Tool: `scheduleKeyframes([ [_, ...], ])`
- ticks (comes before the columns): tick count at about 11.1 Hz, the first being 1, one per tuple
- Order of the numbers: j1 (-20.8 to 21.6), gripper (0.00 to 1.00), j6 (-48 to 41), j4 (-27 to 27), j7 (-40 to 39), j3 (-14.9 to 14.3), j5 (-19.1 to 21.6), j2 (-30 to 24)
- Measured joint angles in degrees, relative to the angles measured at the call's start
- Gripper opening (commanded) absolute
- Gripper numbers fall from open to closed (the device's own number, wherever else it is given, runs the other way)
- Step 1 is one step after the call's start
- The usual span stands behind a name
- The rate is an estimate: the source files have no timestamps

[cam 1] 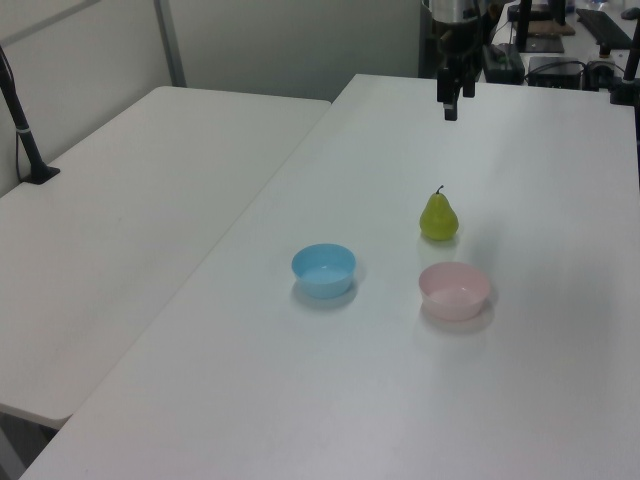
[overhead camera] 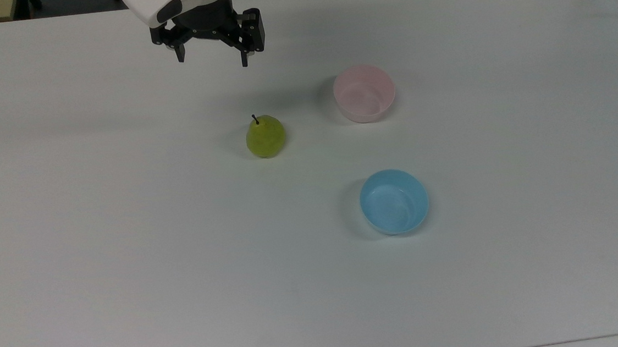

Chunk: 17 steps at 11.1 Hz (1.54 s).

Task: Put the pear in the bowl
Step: 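Move the open gripper toward the green pear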

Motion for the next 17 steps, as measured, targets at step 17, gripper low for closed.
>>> scheduleKeyframes([
  [17,-2.3,1.0,-3.4,-0.9,-7.3,-0.2,0.1,3.1],
])
